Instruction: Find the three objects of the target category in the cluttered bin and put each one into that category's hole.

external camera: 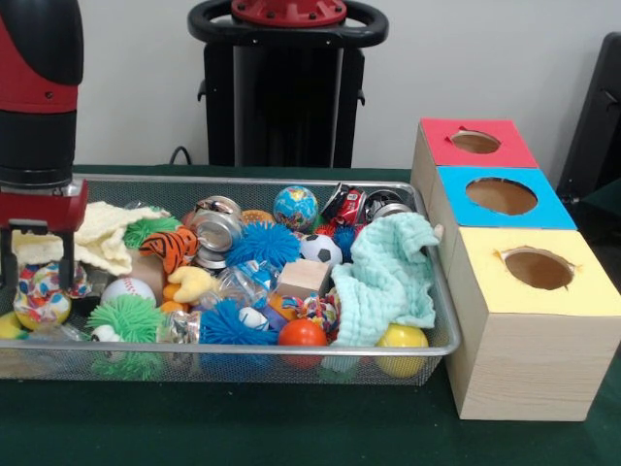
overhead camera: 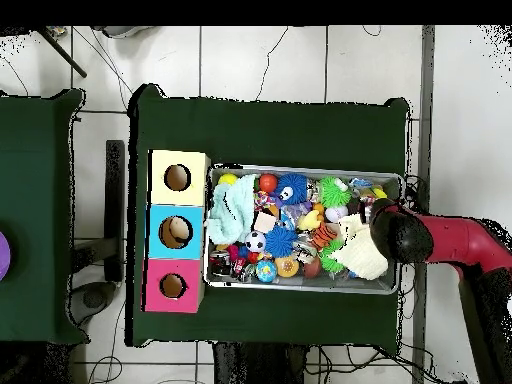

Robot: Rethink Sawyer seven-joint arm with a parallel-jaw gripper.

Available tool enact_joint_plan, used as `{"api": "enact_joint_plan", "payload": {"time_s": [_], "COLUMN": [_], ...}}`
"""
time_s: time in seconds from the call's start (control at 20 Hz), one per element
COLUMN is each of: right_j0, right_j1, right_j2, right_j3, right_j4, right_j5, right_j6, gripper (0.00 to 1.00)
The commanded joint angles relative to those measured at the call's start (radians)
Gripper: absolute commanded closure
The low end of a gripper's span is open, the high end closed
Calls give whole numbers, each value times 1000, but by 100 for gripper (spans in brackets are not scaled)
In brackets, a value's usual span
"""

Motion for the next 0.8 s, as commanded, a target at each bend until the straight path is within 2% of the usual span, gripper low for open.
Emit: {"api": "enact_joint_plan", "payload": {"time_s": [0.05, 0.8], "right_j0": [-1, 39], "right_j1": [27, 85], "right_j2": [-14, -54], "right_j3": [45, 16], "right_j4": [-41, -83], "right_j5": [92, 59], "right_j6": [-202, -161], "gripper": [0, 0]}}
